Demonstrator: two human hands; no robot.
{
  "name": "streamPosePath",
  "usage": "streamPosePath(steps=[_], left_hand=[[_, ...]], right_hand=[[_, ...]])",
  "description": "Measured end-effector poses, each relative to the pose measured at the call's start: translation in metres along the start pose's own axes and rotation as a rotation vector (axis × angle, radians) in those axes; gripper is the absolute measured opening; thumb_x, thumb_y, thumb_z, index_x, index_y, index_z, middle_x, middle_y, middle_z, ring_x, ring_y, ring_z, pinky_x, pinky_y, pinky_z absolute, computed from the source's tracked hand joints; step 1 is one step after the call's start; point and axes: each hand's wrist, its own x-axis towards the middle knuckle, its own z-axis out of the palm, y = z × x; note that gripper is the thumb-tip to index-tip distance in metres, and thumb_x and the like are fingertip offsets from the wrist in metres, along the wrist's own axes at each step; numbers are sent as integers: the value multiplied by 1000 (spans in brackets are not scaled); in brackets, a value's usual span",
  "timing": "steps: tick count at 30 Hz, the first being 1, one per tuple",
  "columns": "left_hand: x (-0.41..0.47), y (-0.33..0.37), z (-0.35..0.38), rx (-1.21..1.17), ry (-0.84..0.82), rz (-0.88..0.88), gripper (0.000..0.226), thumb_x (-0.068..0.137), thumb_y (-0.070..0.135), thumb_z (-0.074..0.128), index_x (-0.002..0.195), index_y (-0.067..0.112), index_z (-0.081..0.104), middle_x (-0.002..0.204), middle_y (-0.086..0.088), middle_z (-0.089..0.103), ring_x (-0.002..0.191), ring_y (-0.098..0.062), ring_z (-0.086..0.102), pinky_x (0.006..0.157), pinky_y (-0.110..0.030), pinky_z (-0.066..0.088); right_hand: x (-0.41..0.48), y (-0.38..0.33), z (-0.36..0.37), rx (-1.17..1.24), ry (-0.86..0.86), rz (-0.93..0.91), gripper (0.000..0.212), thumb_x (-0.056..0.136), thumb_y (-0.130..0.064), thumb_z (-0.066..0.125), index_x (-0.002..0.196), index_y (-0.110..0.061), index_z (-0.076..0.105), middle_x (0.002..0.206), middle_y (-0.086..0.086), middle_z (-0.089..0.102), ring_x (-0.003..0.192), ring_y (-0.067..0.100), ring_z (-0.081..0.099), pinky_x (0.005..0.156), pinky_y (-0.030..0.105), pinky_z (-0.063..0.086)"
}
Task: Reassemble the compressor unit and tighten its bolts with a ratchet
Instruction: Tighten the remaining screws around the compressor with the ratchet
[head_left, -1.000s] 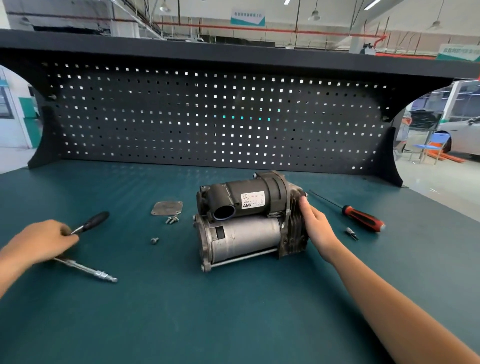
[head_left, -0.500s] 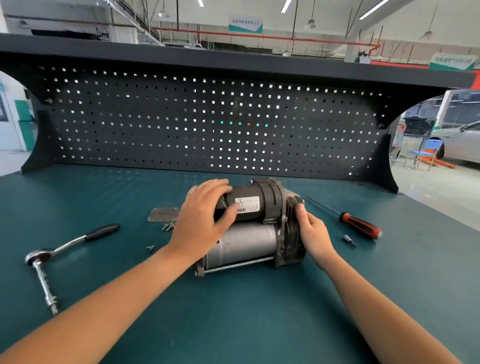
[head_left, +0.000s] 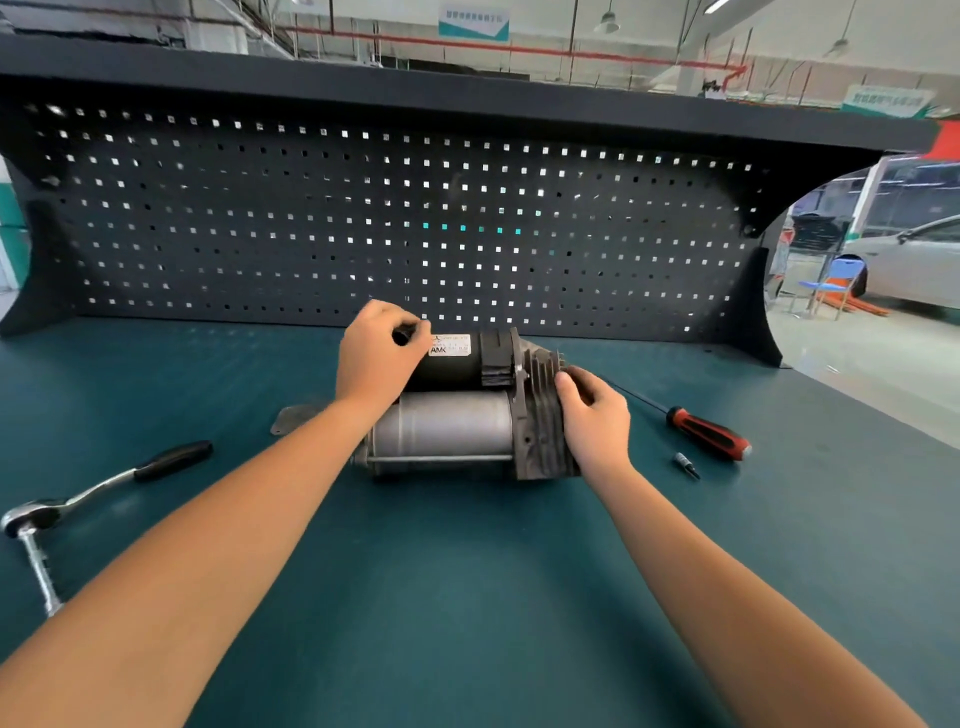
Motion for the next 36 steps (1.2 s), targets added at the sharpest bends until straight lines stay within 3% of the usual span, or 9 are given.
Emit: streamPosePath(steps=[7, 10, 13, 18, 21, 23, 26, 30, 36], left_hand=[[22, -12, 21, 226, -161, -55, 21, 93, 18, 49, 97, 6, 65, 96, -9, 62, 82, -22, 56, 72, -29, 38], [28, -18, 27, 164, -201, -116, 25, 93, 20, 50, 116, 10, 55, 92, -2, 58, 82, -22, 56, 70, -31, 41], [37, -27, 36, 187, -242, -140, 12, 91, 18, 52, 98, 9, 54, 89, -5, 59, 81, -23, 55, 69, -31, 41], [45, -45, 51, 269, -488, -268, 11, 89, 18, 56, 87, 7, 53, 97, -11, 60, 88, -26, 54, 72, -31, 39], [47, -57, 57, 282, -575, -319, 10, 89, 16, 56, 86, 7, 54, 102, -11, 60, 91, -25, 53, 77, -31, 40], [47, -59, 57, 247, -575, -331, 10, 88, 17, 57, 84, 8, 55, 98, -8, 59, 88, -22, 52, 76, -30, 39], [46, -57, 56, 243, -580, -309, 11, 89, 16, 56, 84, 7, 57, 93, -6, 57, 86, -20, 51, 74, -29, 37], [45, -54, 54, 269, -593, -294, 11, 91, 16, 53, 85, 7, 56, 92, -5, 56, 83, -20, 51, 73, -29, 37], [40, -52, 51, 244, -602, -297, 12, 91, 19, 55, 83, 9, 56, 91, -1, 55, 84, -17, 51, 73, -29, 36]], right_hand=[[27, 2, 7, 58, 98, 234, 37, 92, 1, 35, 115, -7, 64, 99, 4, 67, 56, 3, 48, 37, 2, 35], [29, -2, 9, -34, 56, 250, 41, 88, 3, 36, 119, -7, 62, 114, 8, 64, 70, 9, 55, 50, 5, 40], [31, -3, 11, -123, 24, 240, 44, 84, 6, 36, 115, -5, 64, 116, 11, 64, 92, 20, 57, 75, 23, 43], [40, -5, 15, -248, -52, 276, 28, 83, 3, 41, 88, 1, 69, 86, 13, 66, 66, 21, 45, 60, 24, 35], [47, -3, 19, -337, -94, 262, 26, 78, 1, 42, 54, -6, 38, 56, 7, 42, 49, 17, 27, 45, 24, 23], [47, -4, 20, -381, -147, 255, 22, 80, 0, 43, 58, -4, 43, 61, 8, 47, 49, 19, 35, 43, 26, 30], [48, -7, 20, -394, -234, 271, 22, 84, -2, 43, 88, 7, 63, 89, 17, 64, 80, 31, 61, 65, 35, 50], [49, -9, 16, -397, -269, 351, 35, 88, -4, 42, 57, -10, 28, 61, 2, 32, 50, 16, 26, 43, 28, 22], [38, -7, 11, -411, -242, 355, 36, 90, -9, 45, 59, -11, 28, 62, 1, 35, 51, 15, 26, 44, 24, 21]])
